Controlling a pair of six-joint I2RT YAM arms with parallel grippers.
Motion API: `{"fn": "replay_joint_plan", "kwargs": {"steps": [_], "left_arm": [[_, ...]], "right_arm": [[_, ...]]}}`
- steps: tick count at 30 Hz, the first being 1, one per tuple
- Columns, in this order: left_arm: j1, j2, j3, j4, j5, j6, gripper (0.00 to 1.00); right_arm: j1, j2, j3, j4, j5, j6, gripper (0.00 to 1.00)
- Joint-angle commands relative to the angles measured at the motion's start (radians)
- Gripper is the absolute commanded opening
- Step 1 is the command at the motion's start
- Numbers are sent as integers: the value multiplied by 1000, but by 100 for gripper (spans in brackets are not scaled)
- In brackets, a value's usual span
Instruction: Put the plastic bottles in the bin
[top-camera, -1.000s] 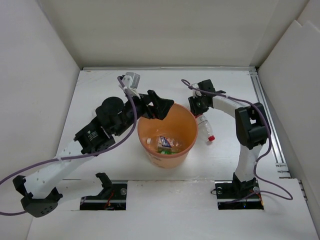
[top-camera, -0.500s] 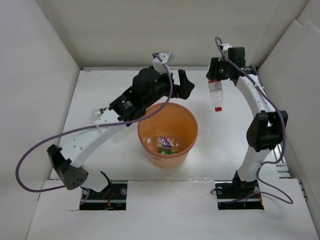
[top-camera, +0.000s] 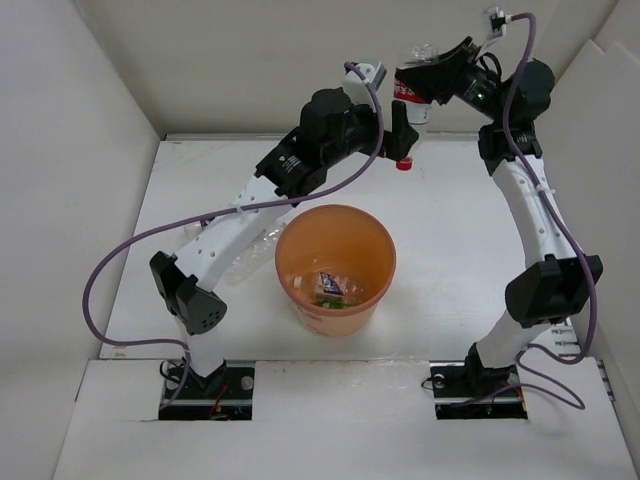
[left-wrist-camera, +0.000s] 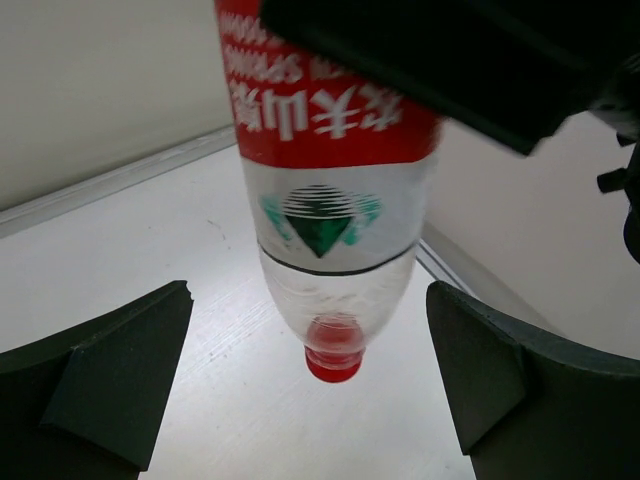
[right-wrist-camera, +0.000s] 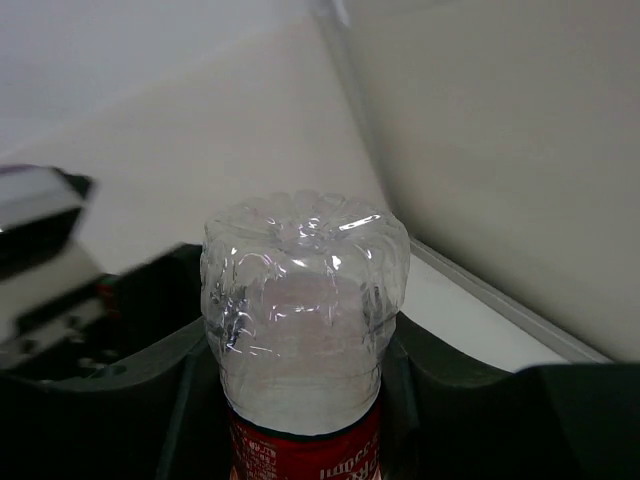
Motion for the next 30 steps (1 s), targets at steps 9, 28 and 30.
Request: {"fn": "replay_joint_plan", "kwargs": {"steps": [9, 28, 30], "left_arm": [[20, -72, -109, 236, 237, 23, 100], [-112, -588, -708, 298, 50, -24, 8], [-150, -636, -754, 298, 36, -41, 15]], "right_arm": [[64, 147, -12, 1115, -130, 909, 0], [-22, -103, -274, 681, -196, 444, 100], [-22, -112, -297, 681, -205, 444, 100]]}}
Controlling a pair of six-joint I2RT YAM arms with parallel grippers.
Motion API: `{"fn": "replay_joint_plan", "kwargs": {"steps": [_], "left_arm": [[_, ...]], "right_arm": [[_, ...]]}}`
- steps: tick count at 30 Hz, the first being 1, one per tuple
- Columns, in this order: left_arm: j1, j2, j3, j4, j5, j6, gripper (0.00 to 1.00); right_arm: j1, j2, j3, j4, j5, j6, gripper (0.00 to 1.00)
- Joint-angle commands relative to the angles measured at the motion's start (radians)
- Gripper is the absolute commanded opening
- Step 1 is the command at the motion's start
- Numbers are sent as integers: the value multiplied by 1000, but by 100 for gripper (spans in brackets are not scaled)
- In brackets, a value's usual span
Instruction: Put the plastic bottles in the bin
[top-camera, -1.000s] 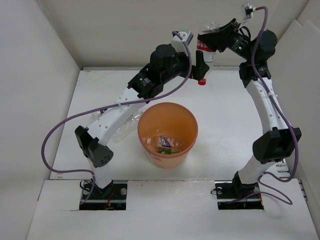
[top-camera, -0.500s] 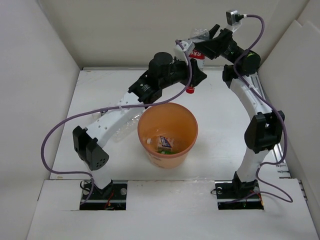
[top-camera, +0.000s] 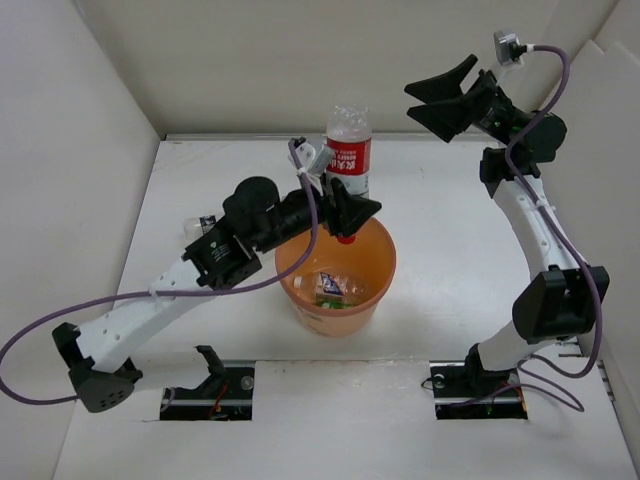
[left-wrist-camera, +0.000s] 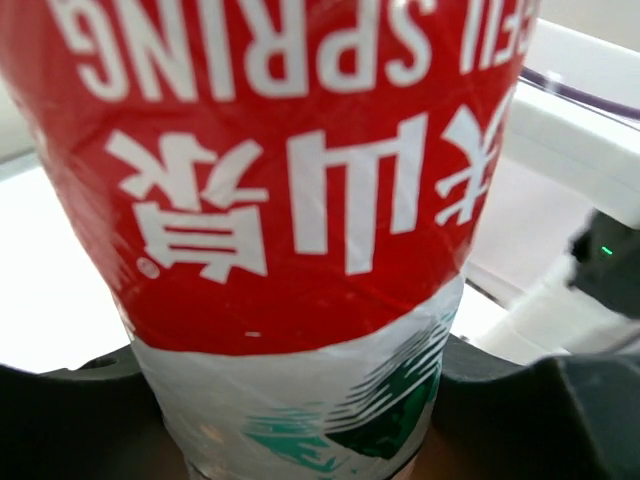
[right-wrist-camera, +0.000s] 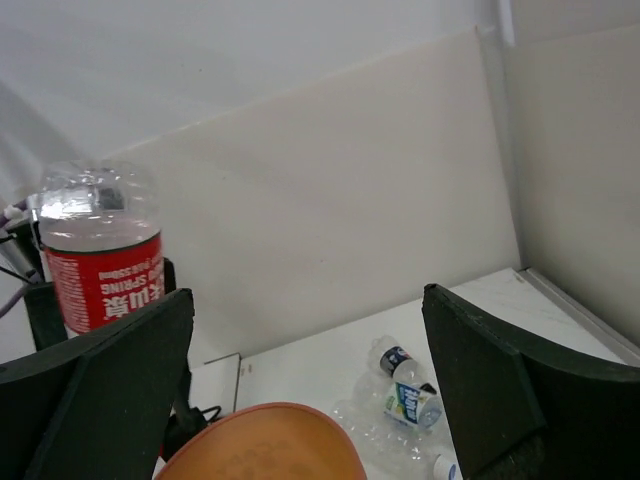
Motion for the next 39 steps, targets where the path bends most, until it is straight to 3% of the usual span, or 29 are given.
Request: {"fn": "replay_joint_plan", "kwargs": {"steps": [1, 2, 6, 13, 16, 18, 21, 22, 23, 24, 25, 26, 29, 35, 39], "left_arm": [[-49, -64, -95, 56, -53, -43, 20], [-61, -74, -117, 56, -53, -55, 28], [-72, -125, -205, 56, -93, -91, 100], [-72, -176, -213, -15, -208, -80, 100], [-72, -176, -115, -105, -375, -104, 100], [-72, -167, -44, -225, -606, -164, 100], [47, -110, 126, -473, -828, -356, 100], [89, -96, 184, -521, -846, -397, 100], [138, -82, 202, -553, -846, -466, 100], [257, -58, 212, -601, -805, -497, 100], [328, -47, 203, -601, -752, -515, 100], [401, -35, 191, -601, -689, -529, 100], [688, 34, 104, -557, -430, -595, 100], [902, 142, -59, -463, -350, -739, 100], [930, 231, -70, -484, -383, -811, 100]], "right_arm": [[-7, -23, -54, -43, -24, -100, 100], [-7, -35, -65, -42, -24, -109, 100], [-7, -44, -99, -32, -33, -109, 100], [-16, -63, -108, -51, -42, -135, 100], [-16, -83, -98, -149, -42, -204, 100], [-16, -83, -88, -217, -42, -256, 100], [-25, -92, -78, -346, -18, -351, 100], [-25, -92, -68, -428, 0, -403, 100], [-25, -92, -53, -478, 13, -435, 100], [-25, -92, -29, -590, 45, -513, 100], [-25, -83, -28, -592, 72, -514, 100], [-1, -83, 10, -745, 105, -619, 100], [30, -72, 36, -906, 218, -739, 100], [63, -72, -19, -929, 249, -776, 100], [85, -51, -56, -938, 249, -818, 100]]}}
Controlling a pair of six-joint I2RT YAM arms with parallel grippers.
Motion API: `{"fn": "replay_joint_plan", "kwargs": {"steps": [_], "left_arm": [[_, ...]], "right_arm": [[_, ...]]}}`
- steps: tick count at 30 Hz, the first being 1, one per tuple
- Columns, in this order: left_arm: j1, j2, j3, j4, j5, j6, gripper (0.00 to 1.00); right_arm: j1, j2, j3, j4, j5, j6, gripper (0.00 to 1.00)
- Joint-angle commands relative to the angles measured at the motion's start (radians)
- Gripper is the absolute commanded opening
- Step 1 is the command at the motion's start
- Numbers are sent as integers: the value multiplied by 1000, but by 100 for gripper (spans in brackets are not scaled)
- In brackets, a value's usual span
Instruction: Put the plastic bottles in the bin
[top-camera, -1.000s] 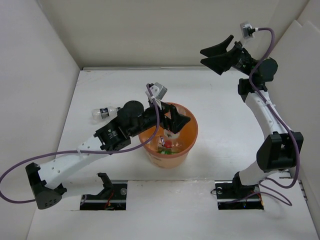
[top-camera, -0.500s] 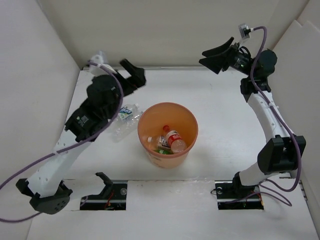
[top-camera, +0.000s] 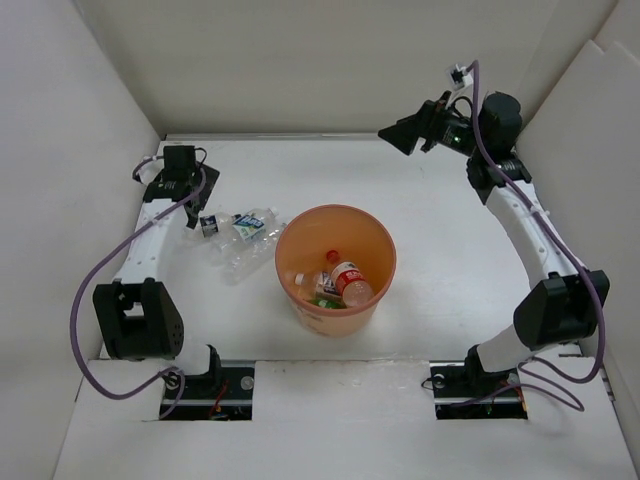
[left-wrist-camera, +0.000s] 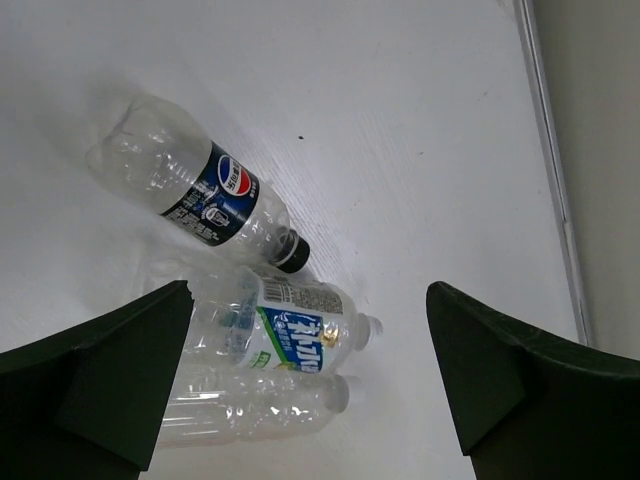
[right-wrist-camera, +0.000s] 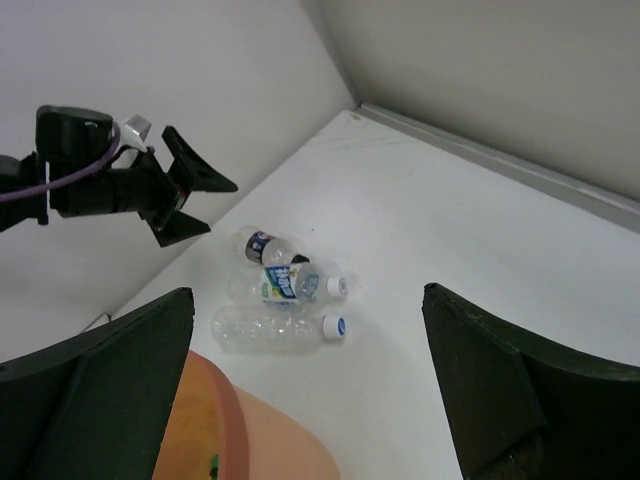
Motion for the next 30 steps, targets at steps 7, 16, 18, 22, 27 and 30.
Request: {"fn": "replay_joint_plan", "kwargs": {"steps": [7, 16, 18, 22, 27, 30], "left_arm": [[67, 40, -24, 33, 2, -183, 100], [67, 153, -81, 87, 10, -229, 100], [77, 190, -81, 87, 1, -238, 100], [86, 225, -92, 100, -9, -247, 100], [113, 297, -112, 152, -18, -247, 100], [139, 346, -112, 168, 5, -238, 98]], "right_arm": [[45, 25, -73, -25, 12, -103, 100], [45, 63, -73, -25, -17, -103, 100], [56, 64, -73, -25, -17, -103, 100], [56, 85, -73, -1, -48, -103, 100], [56, 85, -73, 9, -48, -103, 100], [56, 85, -82, 9, -48, -103, 100]]}}
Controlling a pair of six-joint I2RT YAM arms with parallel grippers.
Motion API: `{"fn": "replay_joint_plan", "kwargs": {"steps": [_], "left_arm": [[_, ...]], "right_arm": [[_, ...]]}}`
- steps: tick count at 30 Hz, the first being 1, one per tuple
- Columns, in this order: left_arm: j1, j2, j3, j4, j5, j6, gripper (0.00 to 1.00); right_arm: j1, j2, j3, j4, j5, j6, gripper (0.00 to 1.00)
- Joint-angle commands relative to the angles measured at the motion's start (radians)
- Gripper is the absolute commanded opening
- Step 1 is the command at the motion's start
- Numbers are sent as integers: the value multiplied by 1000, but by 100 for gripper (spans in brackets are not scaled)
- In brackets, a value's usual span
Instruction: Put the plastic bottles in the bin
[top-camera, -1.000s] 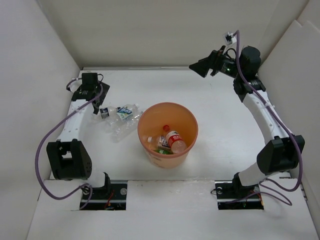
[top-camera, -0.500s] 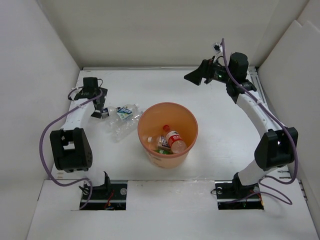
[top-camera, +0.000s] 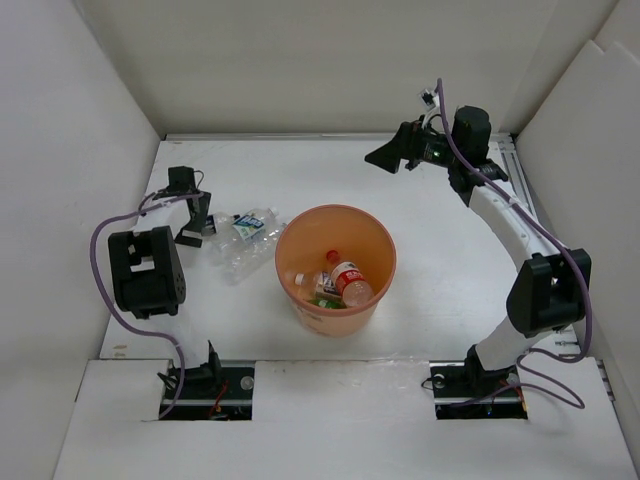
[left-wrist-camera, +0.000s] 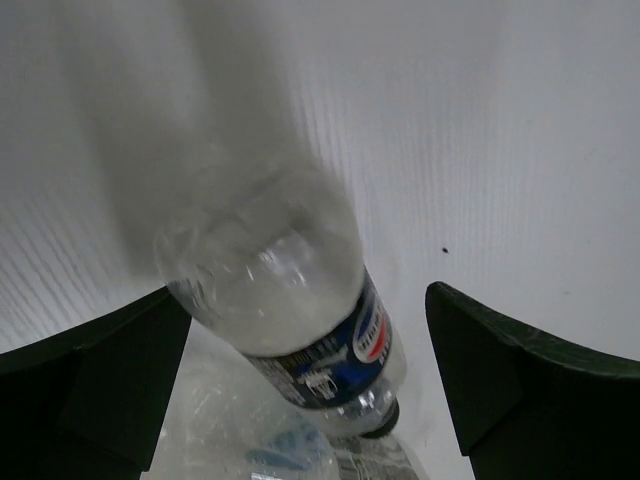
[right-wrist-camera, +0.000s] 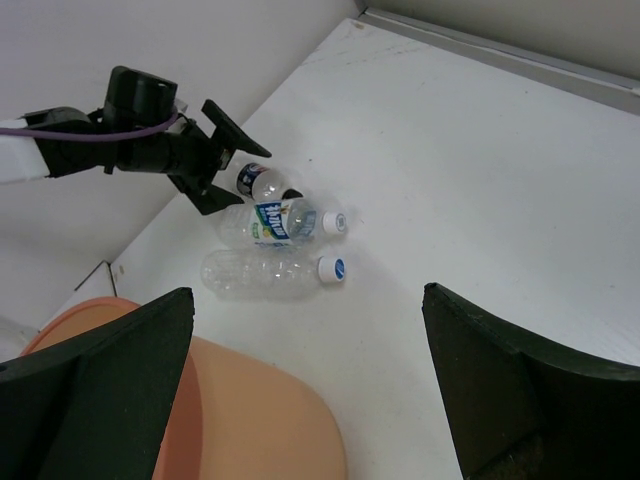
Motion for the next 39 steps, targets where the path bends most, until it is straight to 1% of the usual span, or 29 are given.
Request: {"fn": "replay_joint_plan", "kwargs": {"steps": [1, 5, 6, 7, 8, 9, 10, 11, 13, 14, 16, 18, 21, 24, 26, 28, 29, 30, 31, 32, 33, 34, 36, 39], "left_arm": [[22, 47, -13, 32, -16, -15, 96], [31, 99, -31, 74, 21, 3, 80], [31, 109, -31, 84, 21, 3, 70], [31, 119, -31, 84, 21, 3, 64], [31, 132, -31, 95, 21, 3, 61], [31, 133, -22, 95, 21, 3, 56], [31, 142, -22, 95, 21, 3, 38], [31, 142, -13, 95, 21, 3, 31], [41, 142, 22, 95, 21, 3, 22], [41, 142, 41, 84, 9, 3, 15], [41, 142, 94, 75, -2, 18, 10], [41, 101, 125, 124, 12, 75, 0], [28, 58, 205, 185, 21, 158, 0], [-12, -11, 324, 228, -20, 298, 0], [-12, -50, 325, 293, 48, 359, 0], [-12, -91, 325, 371, 146, 408, 0], [-21, -129, 325, 432, 242, 431, 0], [-21, -148, 325, 464, 293, 467, 0], [-31, -165, 340, 483, 343, 478, 0], [-31, -195, 340, 506, 425, 479, 0], [-44, -212, 354, 517, 465, 491, 0], [-63, -231, 354, 517, 490, 491, 0], [-105, -291, 375, 488, 528, 491, 0], [-167, -375, 384, 475, 541, 518, 0]], "right_arm": [[10, -6, 4, 59, -23, -21, 100], [10, -6, 4, 59, -23, -21, 100], [10, -6, 4, 59, -23, -21, 100], [10, -6, 4, 59, -23, -21, 100], [10, -18, 4, 59, -23, -21, 100], [20, -18, 4, 59, -23, -21, 100], [20, -29, 4, 59, -23, -21, 100], [20, -29, 4, 59, -23, -21, 100], [20, -44, 4, 59, -11, -21, 100], [20, -68, 14, 59, -11, -31, 100], [20, -81, 25, 59, 0, -40, 100], [20, -81, 65, 29, 12, -50, 100], [29, -29, 172, -59, 22, -103, 100], [59, 28, 267, -97, 31, -119, 100], [73, 54, 312, -108, 22, -131, 100], [93, 85, 375, -108, 22, -140, 100], [104, 95, 398, -108, 22, -140, 100], [130, 105, 419, -108, 22, -140, 100], [144, 126, 465, -119, 22, -140, 100], [158, 140, 491, -128, 22, -140, 100], [187, 152, 519, -139, 22, -149, 100], [202, 163, 562, -157, 34, -149, 100], [237, 177, 590, -166, 75, -162, 100], [306, 177, 639, -241, 152, -197, 100]]}}
